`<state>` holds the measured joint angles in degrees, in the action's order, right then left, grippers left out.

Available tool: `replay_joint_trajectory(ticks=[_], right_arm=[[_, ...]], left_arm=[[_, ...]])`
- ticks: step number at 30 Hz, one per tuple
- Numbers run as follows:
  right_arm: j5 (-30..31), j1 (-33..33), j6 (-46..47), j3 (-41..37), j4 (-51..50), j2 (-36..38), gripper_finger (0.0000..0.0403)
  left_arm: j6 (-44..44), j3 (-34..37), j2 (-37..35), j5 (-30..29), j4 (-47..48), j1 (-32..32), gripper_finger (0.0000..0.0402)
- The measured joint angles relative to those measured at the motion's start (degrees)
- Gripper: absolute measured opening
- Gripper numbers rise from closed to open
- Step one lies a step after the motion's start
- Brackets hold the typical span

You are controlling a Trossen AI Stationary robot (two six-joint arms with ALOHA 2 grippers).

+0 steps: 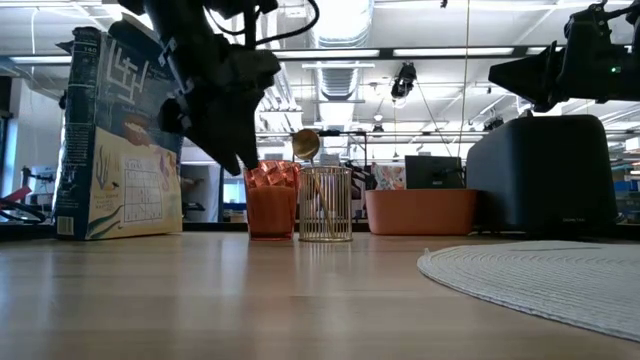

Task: Arrange a breakfast setting
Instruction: Move the white placemat to the center of the table

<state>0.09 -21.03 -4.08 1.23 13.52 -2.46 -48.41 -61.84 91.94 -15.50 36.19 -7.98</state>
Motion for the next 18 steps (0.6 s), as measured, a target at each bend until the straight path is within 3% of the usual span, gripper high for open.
replay_joint_trajectory(ticks=[7, 18], right_arm=[[0.0, 0.0, 0.0, 0.0, 0.0, 0.0, 0.0123], [0.0, 0.0, 0.0, 0.0, 0.0, 0.0, 0.0123]], left_arm=[[4.1, 0.0, 0.0, 1.6, -2.1, 0.6, 0.0164], [28.4, 0.0, 1.8, 2.5, -22.0, 0.5, 0.0164]])
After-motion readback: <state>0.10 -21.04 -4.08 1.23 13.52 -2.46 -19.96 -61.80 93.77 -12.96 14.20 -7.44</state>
